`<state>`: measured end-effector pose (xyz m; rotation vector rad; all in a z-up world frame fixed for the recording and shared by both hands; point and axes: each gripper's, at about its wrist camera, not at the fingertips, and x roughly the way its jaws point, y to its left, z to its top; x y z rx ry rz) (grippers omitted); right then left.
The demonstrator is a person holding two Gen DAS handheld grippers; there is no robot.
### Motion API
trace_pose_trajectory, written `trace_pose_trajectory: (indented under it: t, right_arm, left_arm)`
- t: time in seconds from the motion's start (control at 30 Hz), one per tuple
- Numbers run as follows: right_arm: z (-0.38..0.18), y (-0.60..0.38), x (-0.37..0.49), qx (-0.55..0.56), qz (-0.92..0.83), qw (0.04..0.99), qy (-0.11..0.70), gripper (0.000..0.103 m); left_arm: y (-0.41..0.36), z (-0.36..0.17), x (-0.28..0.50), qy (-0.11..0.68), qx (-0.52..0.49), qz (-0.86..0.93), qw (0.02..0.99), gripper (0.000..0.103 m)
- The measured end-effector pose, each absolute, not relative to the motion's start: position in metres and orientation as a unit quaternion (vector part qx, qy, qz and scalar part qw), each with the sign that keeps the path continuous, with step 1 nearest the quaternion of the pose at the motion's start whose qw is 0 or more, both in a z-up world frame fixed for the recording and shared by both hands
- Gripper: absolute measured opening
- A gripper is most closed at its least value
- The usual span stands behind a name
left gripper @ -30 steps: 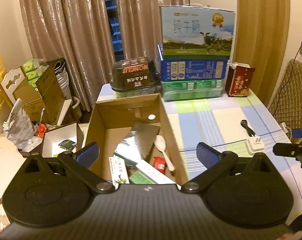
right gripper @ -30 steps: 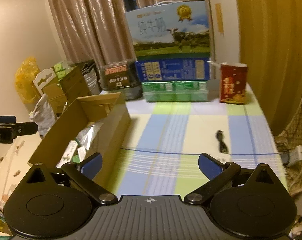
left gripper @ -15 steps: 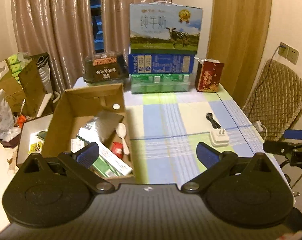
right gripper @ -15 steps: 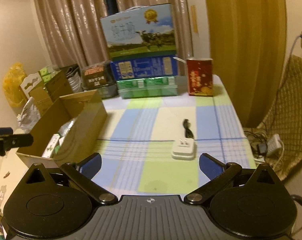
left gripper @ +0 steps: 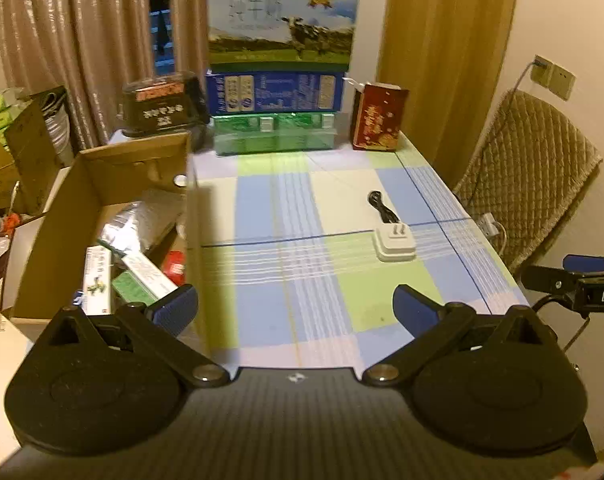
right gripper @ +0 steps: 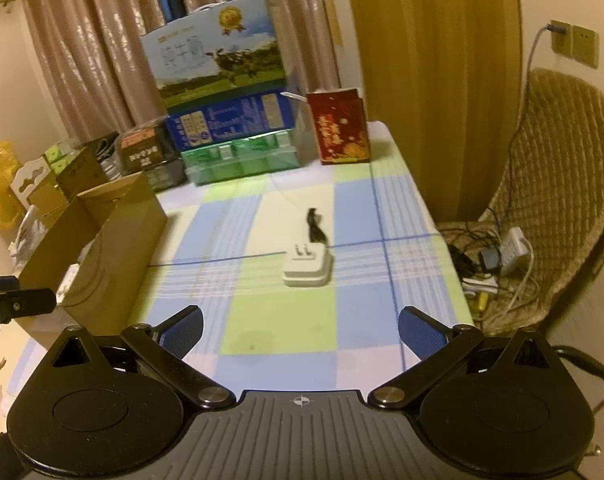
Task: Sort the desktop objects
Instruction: 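Move both tools back over the table toward the white adapter and black cable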
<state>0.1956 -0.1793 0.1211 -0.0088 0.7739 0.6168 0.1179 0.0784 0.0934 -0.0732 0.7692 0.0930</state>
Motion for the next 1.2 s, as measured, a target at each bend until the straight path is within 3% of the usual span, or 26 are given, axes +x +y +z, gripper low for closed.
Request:
trace_pose_trajectory:
  t: [0.63,1.2]
  right_arm:
    - [0.085,-0.205,0.230,-0.005,0.271,0.881,0.388,0.101]
    - [0.046,-0.194,0.305,-0.042,0.253,0.894,0.368,0.101]
  left_arm:
    - [0.040,0.052,0.161,0.399,-0.029,0.013,0.916,0.102]
    - [-0.004,-0.016,0.247,0.363,-0.021,0.008,0.932,0.101]
